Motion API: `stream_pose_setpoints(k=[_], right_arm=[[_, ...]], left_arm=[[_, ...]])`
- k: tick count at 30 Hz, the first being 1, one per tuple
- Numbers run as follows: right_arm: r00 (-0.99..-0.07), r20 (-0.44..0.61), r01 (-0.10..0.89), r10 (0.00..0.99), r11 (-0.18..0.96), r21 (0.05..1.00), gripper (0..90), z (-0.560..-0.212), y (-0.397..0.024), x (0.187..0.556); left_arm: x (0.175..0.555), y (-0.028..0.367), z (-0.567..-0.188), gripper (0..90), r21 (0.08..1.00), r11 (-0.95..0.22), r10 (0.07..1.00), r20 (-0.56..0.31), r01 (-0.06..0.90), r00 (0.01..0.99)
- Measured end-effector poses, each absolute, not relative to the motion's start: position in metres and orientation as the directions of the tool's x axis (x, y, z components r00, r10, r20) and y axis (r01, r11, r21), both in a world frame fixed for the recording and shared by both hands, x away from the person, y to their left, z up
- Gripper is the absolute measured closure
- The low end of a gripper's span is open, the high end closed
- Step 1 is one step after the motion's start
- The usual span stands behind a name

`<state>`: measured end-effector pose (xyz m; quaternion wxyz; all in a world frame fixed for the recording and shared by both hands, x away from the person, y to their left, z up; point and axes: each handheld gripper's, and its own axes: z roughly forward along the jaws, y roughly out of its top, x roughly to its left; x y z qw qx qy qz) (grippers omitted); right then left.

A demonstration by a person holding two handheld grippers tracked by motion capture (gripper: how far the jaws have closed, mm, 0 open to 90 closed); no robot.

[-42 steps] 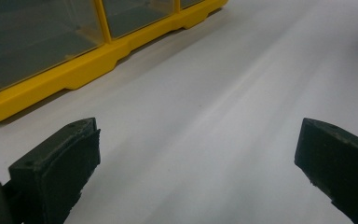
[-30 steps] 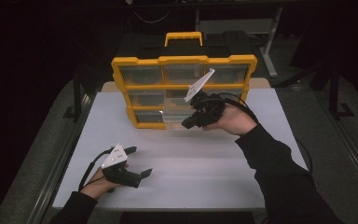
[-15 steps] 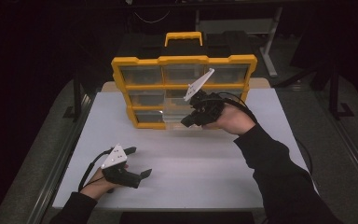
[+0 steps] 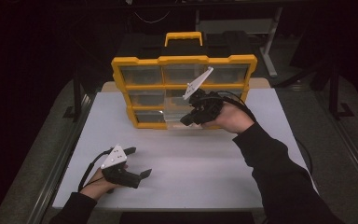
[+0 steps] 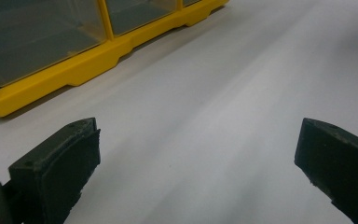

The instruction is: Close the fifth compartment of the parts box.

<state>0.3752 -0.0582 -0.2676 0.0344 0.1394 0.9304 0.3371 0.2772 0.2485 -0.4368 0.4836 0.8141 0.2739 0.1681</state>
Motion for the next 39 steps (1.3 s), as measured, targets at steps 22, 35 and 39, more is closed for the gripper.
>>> stream_pose_setpoints(k=[22, 35, 39], right_arm=[[-0.949, 0.024, 0.256, 0.314, 0.724, 0.641, 88.8, -0.267, -0.055, 0.389], [-0.936, 0.038, 0.288, 0.351, 0.698, 0.656, 88.8, -0.268, -0.058, 0.401], [-0.93, 0.032, 0.296, 0.367, 0.694, 0.657, 88.8, -0.268, -0.058, 0.406]], left_arm=[[0.277, 0.25, -0.436, 0.0, 0.881, -0.38, 0.61, 0.009, 0.282, 0.793], [0.276, 0.249, -0.436, 0.0, 0.881, -0.382, 0.606, 0.009, 0.28, 0.796], [0.276, 0.249, -0.437, 0.0, 0.881, -0.382, 0.605, 0.009, 0.28, 0.796]])
